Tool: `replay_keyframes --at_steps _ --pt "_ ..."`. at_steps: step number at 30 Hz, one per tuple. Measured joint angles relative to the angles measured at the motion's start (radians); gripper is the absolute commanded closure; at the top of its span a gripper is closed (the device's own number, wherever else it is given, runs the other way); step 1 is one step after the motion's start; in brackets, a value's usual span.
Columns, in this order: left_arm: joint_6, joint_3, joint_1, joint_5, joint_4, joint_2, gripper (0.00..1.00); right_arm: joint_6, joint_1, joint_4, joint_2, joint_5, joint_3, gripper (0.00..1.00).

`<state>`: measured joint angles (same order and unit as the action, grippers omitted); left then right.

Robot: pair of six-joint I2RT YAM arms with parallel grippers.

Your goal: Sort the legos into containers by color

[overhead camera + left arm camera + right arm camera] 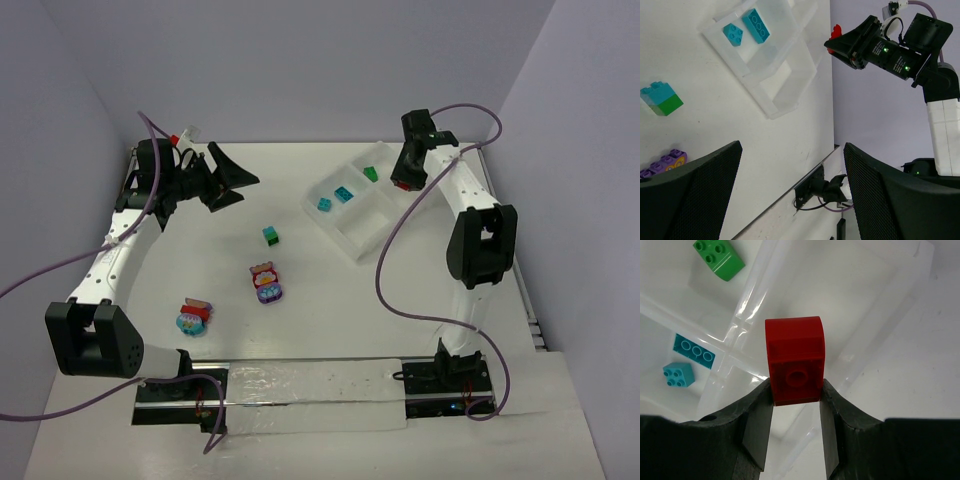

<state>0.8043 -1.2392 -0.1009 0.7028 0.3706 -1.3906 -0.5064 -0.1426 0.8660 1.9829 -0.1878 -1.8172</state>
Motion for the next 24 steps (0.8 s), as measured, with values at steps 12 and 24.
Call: replay_keyframes --at_steps 12,24 --pt "0.000 -0.023 0.000 0.000 0.000 -0.038 0.10 0.002 0.023 0.004 0.034 -0.008 0.002 0.34" --pt "-0.004 -0.040 0.000 -0.006 0.005 -0.053 0.10 0.004 0.026 0.027 0.045 -0.001 -0.059 0.26"
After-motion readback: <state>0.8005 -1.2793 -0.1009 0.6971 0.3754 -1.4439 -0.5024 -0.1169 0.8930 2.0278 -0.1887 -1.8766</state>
